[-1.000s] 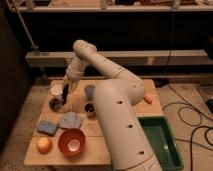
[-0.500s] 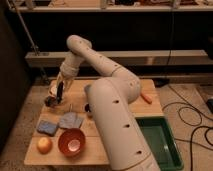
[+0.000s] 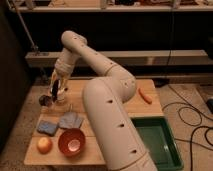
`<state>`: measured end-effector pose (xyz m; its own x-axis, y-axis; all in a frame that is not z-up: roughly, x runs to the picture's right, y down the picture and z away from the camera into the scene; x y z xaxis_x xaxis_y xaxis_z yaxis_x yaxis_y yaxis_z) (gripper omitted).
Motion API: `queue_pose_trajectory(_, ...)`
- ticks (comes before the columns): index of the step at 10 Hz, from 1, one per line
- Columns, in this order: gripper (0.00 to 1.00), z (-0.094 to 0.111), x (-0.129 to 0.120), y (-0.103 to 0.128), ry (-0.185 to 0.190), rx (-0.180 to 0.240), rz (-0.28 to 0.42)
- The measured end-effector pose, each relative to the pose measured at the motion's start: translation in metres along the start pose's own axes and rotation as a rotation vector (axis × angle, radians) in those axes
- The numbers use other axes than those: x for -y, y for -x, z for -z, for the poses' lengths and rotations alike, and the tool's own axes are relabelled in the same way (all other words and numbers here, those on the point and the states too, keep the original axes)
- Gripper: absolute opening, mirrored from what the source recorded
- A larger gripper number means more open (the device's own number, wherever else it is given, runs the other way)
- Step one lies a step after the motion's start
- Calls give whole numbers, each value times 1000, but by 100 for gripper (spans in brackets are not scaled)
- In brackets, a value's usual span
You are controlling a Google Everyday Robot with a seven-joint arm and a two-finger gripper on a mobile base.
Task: Place brush in paper cup
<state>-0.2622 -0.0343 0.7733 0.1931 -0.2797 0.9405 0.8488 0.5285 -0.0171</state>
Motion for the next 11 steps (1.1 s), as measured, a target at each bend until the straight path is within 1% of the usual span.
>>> queue_pose_trajectory(2,0,9,9,6,-20,7,28)
queue_pose_trajectory(5,0,20,12,5,-39,6,36)
queue_pose_trajectory(7,0,25,11,8,-38,-8,39)
queue_pose_trajectory(9,0,28,7,13,-29,-34,41)
queue_pose_trajectory(11,0,30,0,20,-30,-54,44)
